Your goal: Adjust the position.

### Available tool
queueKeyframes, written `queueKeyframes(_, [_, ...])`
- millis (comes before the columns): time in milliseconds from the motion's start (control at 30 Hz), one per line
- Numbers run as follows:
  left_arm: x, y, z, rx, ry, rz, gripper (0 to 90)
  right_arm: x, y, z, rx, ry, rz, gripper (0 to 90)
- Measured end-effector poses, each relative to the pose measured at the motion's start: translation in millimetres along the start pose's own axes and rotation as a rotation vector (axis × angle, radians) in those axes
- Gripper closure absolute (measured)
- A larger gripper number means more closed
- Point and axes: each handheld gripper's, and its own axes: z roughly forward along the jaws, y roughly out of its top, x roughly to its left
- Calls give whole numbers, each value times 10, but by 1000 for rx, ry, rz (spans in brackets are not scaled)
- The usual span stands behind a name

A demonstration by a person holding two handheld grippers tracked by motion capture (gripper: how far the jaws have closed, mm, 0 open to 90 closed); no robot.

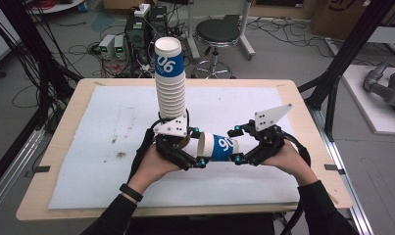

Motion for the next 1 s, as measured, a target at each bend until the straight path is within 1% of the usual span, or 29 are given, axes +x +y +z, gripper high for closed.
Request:
queueKeyframes(33, [0, 0, 0, 0, 0, 0, 207, 0, 0, 0, 0, 0, 0, 215])
queueKeyframes(67, [-1, 4, 1, 7, 1, 4, 207, 14, 12, 2, 28, -8, -5, 215])
queueKeyframes(100, [-5, 16, 2, 24, 3, 9, 208, 44, 31, 29, 93, -38, -29, 215])
queueKeyframes(133, [-5, 16, 2, 24, 3, 9, 208, 56, 35, 41, 113, -44, -30, 215])
queueKeyframes(167, [-6, 19, 5, 35, 4, 13, 208, 56, 35, 41, 113, -44, -30, 215])
queueKeyframes(200, [-3, 24, 9, 50, 3, 20, 209, 58, 34, 65, 129, -49, -46, 215])
queueKeyframes(267, [-11, 26, 17, 55, 4, 19, 209, 73, 36, 108, 152, -40, -52, 215])
queueKeyframes(333, [-18, 30, 26, 58, -4, 18, 209, 81, 33, 177, 186, -38, -56, 216])
queueKeyframes(433, [-21, 33, 33, 65, -6, 26, 209, 80, 25, 227, 202, -37, -58, 219])
queueKeyframes(467, [-21, 32, 34, 67, -5, 27, 209, 78, 23, 242, 209, -32, -60, 249])
queueKeyframes(500, [-20, 34, 29, 64, -6, 26, 206, 70, 11, 256, 201, -25, -68, 282])
queueKeyframes(533, [-20, 33, 28, 57, -8, 18, 200, 59, 4, 257, 195, -16, -66, 284])
queueKeyframes(567, [-20, 33, 28, 57, -8, 18, 186, 54, -2, 251, 190, -6, -60, 288])
queueKeyframes(633, [-20, 39, 21, 49, -3, 26, 169, 42, -8, 250, 184, 2, -67, 289])
queueKeyframes(667, [-29, 41, 19, 29, -1, 18, 169, 41, -9, 245, 179, 2, -65, 289])
queueKeyframes(700, [-32, 48, 3, 4, 10, 18, 157, 21, -21, 238, 151, 21, -65, 293])
queueKeyframes(733, [-32, 48, 3, 4, 10, 18, 146, 18, -24, 224, 133, 24, -52, 294])
queueKeyframes(767, [-34, 46, -6, -26, 17, 0, 131, 4, -31, 212, 109, 34, -44, 295])
queueKeyframes(800, [-34, 45, -8, -36, 20, -8, 126, -10, -40, 198, 90, 36, -37, 296])
queueKeyframes(833, [-34, 45, -8, -36, 20, -8, 121, -10, -40, 198, 90, 36, -37, 296])
queueKeyframes(867, [-22, 32, -20, -67, 20, -28, 109, -35, -59, 162, 51, 49, -17, 296])
queueKeyframes(900, [-22, 32, -20, -67, 20, -28, 102, -47, -68, 149, 34, 51, -14, 296])
queueKeyframes(933, [5, 10, -31, -113, 5, -62, 102, -60, -79, 127, 6, 58, -3, 296])
queueKeyframes(967, [5, 10, -31, -113, 5, -62, 102, -60, -79, 127, 6, 58, -3, 296])
queueKeyframes(1000, [10, 0, -37, -137, 3, -75, 102, -66, -86, 108, -15, 63, 6, 296])
